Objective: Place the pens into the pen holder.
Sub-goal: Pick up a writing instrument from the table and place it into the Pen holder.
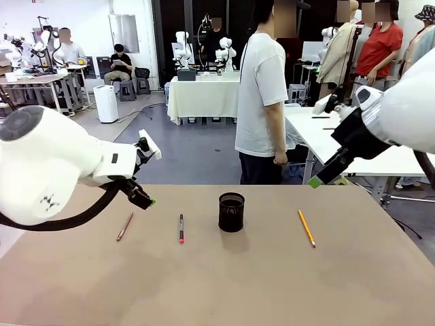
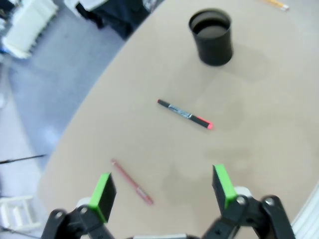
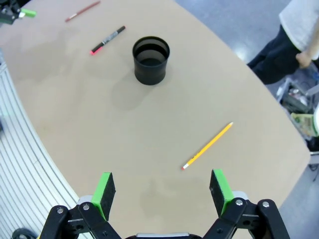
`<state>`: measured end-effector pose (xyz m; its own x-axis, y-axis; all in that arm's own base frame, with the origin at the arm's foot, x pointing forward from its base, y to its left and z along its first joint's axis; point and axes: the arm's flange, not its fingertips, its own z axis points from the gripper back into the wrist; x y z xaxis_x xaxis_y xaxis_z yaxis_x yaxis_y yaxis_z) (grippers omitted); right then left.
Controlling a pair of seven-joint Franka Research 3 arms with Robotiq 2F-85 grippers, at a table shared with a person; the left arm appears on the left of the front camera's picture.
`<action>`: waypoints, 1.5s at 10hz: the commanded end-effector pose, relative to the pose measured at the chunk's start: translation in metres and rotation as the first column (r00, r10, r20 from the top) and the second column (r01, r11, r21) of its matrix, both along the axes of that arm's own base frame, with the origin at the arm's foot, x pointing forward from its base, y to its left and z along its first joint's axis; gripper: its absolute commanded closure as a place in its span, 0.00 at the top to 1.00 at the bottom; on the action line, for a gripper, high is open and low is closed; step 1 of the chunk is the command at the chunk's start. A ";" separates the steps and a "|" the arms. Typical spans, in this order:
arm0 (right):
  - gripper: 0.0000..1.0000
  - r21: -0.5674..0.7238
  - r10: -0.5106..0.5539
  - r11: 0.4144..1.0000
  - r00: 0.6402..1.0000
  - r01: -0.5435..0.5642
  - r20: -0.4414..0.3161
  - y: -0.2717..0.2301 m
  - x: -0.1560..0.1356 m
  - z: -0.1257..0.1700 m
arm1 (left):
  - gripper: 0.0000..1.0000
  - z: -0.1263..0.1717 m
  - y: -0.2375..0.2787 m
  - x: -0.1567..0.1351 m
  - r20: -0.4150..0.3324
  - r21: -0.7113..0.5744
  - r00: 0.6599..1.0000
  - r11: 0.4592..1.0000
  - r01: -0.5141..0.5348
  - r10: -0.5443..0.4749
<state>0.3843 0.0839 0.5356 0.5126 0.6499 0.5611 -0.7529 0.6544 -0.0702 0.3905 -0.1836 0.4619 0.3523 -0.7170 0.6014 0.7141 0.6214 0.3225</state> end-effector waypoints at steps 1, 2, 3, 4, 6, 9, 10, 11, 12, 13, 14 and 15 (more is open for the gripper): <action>1.00 0.056 0.094 0.994 0.995 -0.093 -0.025 -0.026 0.010 0.018 | 1.00 0.037 0.048 0.027 -0.125 -0.148 0.986 0.984 0.095 -0.114; 1.00 0.057 0.102 0.993 0.995 -0.100 -0.019 -0.038 0.012 0.026 | 1.00 0.045 0.065 0.033 -0.097 -0.201 0.985 0.972 0.122 -0.144; 1.00 0.066 0.118 0.991 0.993 -0.117 -0.012 -0.052 0.014 0.036 | 1.00 0.056 0.087 0.041 -0.055 -0.247 0.990 0.962 0.115 -0.132; 1.00 0.069 0.157 0.985 0.988 -0.156 -0.003 -0.065 0.013 0.047 | 1.00 0.069 0.108 0.043 -0.055 -0.259 0.984 0.954 0.149 -0.169; 1.00 0.089 0.176 0.980 0.984 -0.176 0.009 -0.098 0.014 0.072 | 1.00 0.093 0.146 0.042 -0.008 -0.282 0.983 0.944 0.173 -0.183; 1.00 0.150 0.205 0.965 0.976 -0.214 0.070 -0.139 0.023 0.094 | 1.00 0.118 0.187 0.055 0.002 -0.273 0.992 0.954 0.124 -0.128; 1.00 0.148 0.203 0.966 0.977 -0.212 0.068 -0.152 0.026 0.101 | 1.00 0.127 0.195 0.057 -0.002 -0.286 0.993 0.952 0.110 -0.115; 1.00 0.147 0.188 0.969 0.979 -0.197 0.073 -0.166 0.034 0.108 | 1.00 0.137 0.198 0.058 -0.002 -0.296 0.994 0.950 0.104 -0.110; 1.00 0.175 0.172 0.967 0.981 -0.186 0.090 -0.179 0.042 0.113 | 1.00 0.147 0.197 0.056 0.002 -0.279 0.993 0.954 0.114 -0.118; 1.00 0.188 0.218 0.955 0.973 -0.229 0.081 -0.191 0.046 0.119 | 1.00 0.156 0.196 0.052 0.009 -0.277 0.992 0.953 0.126 -0.129; 1.00 0.191 0.209 0.956 0.975 -0.221 0.079 -0.205 0.050 0.126 | 1.00 0.158 0.197 0.052 0.013 -0.277 0.992 0.953 0.123 -0.124; 1.00 0.205 0.212 0.952 0.972 -0.228 0.097 -0.217 0.051 0.134 | 1.00 0.160 0.199 0.050 0.015 -0.283 0.993 0.952 0.115 -0.115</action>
<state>0.4268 -0.1183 0.6597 0.3549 0.6121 0.7067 -0.8599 0.5104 -0.0102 0.4396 0.0096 0.6232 0.2956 -0.5529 0.7790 0.7798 0.6108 0.1376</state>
